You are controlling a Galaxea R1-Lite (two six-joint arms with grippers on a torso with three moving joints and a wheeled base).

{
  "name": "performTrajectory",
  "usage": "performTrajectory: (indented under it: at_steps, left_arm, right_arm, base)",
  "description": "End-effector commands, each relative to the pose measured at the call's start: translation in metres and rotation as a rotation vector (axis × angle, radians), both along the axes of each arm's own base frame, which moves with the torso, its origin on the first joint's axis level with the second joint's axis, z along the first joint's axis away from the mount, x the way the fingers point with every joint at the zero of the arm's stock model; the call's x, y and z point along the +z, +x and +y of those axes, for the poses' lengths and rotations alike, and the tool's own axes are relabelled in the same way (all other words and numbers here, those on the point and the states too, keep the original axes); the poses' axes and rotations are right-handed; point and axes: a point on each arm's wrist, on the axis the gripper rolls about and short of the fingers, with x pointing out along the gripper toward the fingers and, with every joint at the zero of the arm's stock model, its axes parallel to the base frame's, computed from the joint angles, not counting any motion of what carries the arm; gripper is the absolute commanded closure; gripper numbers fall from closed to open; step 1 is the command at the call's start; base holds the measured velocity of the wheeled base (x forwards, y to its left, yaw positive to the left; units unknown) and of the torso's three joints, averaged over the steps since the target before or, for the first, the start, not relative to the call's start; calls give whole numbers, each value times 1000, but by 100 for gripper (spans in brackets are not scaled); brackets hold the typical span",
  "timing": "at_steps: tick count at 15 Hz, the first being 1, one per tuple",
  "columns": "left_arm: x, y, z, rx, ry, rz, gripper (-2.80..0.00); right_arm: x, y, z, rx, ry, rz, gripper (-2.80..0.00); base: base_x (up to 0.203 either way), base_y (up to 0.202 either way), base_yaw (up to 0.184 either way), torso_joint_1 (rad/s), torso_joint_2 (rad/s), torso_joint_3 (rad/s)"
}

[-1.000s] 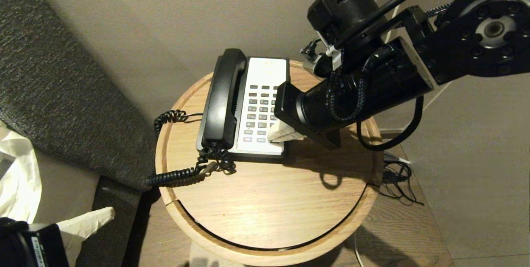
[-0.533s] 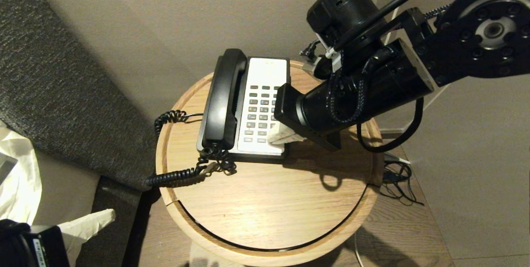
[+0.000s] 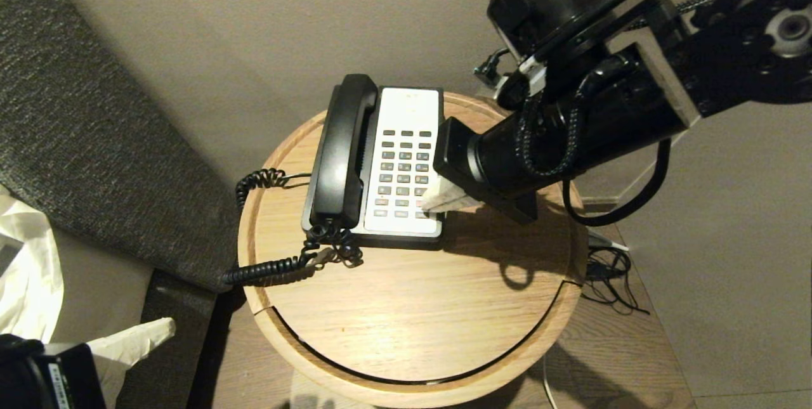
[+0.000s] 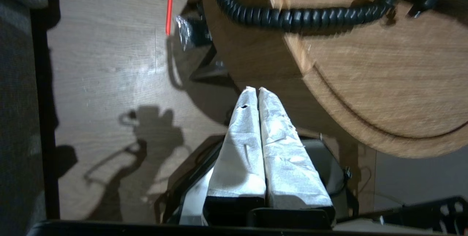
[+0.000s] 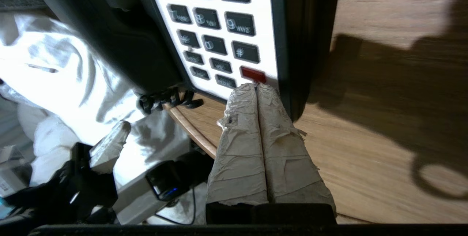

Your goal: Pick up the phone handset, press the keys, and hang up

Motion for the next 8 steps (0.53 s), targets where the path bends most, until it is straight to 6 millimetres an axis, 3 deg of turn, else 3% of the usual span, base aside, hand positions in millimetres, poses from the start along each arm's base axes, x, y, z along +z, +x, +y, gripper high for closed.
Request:
performTrajectory:
  at_steps: [1, 5, 8]
  left_arm:
    - [2, -2, 1, 5, -9, -10, 0]
    - [0, 1, 5, 66, -2, -3, 0]
    - [10, 4, 13, 172, -15, -70, 0]
  right_arm:
    - [29, -21, -22, -3, 59, -47, 0]
    - [65, -47, -83, -107, 118, -120, 0]
    - [71, -81, -146, -236, 142, -155, 0]
  base:
    - [0, 0, 0, 0, 0, 0]
    - [0, 0, 0, 0, 0, 0]
    - [0, 0, 0, 0, 0, 0]
